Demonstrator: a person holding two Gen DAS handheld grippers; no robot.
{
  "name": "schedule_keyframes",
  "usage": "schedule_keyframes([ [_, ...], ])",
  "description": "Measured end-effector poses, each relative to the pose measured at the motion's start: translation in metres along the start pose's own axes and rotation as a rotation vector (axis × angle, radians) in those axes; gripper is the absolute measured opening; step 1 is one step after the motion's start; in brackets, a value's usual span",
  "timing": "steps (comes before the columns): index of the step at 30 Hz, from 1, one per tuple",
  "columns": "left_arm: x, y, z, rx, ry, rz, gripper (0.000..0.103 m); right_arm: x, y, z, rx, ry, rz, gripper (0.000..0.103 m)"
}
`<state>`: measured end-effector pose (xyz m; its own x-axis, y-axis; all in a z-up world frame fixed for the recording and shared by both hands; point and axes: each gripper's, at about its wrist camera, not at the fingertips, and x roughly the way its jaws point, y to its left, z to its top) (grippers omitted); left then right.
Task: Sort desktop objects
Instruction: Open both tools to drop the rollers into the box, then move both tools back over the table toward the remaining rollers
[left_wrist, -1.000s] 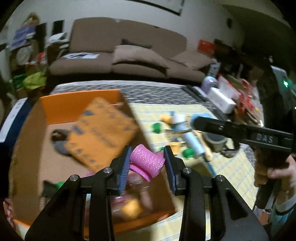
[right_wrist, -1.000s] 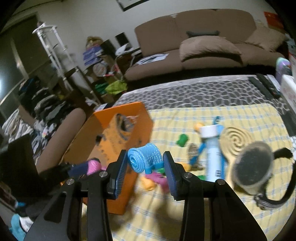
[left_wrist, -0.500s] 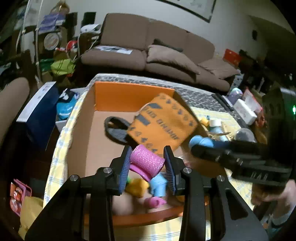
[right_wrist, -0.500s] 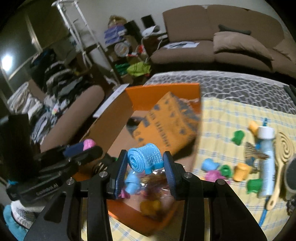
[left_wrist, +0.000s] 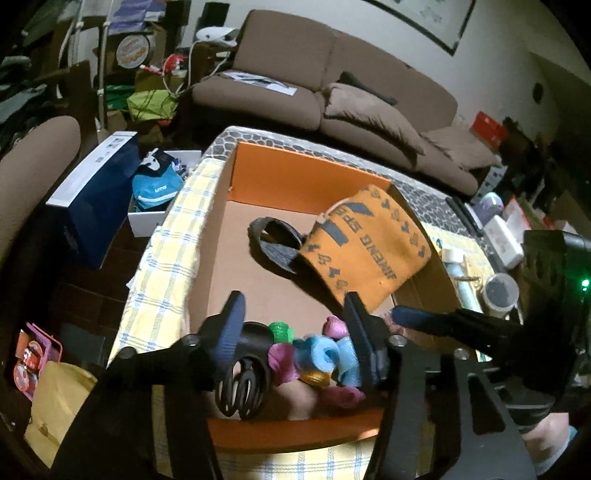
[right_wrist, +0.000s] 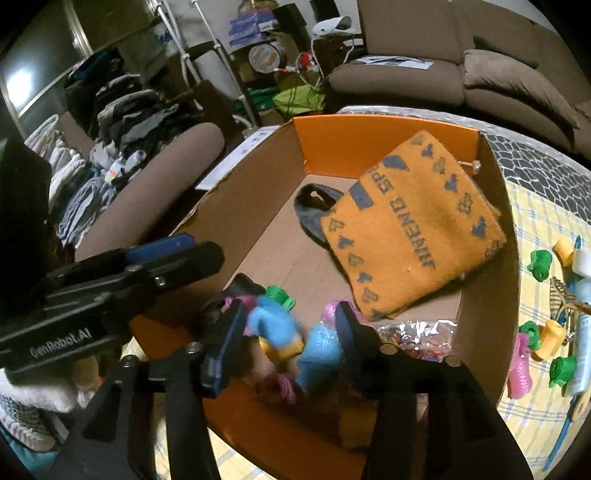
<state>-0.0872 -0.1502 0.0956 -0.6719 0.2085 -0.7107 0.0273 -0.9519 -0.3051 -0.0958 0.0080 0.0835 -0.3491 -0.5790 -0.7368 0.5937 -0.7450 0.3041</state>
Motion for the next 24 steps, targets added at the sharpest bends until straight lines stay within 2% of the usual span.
schedule_keyframes([
  [7,-0.004,-0.004,0.004,-0.022,-0.029,-0.015,0.077,-0.031,-0.020,0.007,0.060,-0.084,-0.016,0.080],
  [9,-0.004,-0.008,0.005,-0.020,-0.036,-0.022,0.095,-0.040,-0.025,0.010,0.070,-0.101,-0.026,0.082],
  [11,-0.003,-0.015,0.006,-0.015,-0.041,-0.035,0.101,-0.050,-0.032,0.011,0.080,-0.116,-0.044,0.086],
  [18,0.008,-0.054,0.003,0.082,-0.038,-0.022,0.102,-0.074,-0.063,0.007,0.110,-0.136,-0.138,0.092],
  [24,0.018,-0.083,0.000,0.149,-0.027,-0.008,0.103,-0.088,-0.086,-0.001,0.142,-0.143,-0.177,0.094],
])
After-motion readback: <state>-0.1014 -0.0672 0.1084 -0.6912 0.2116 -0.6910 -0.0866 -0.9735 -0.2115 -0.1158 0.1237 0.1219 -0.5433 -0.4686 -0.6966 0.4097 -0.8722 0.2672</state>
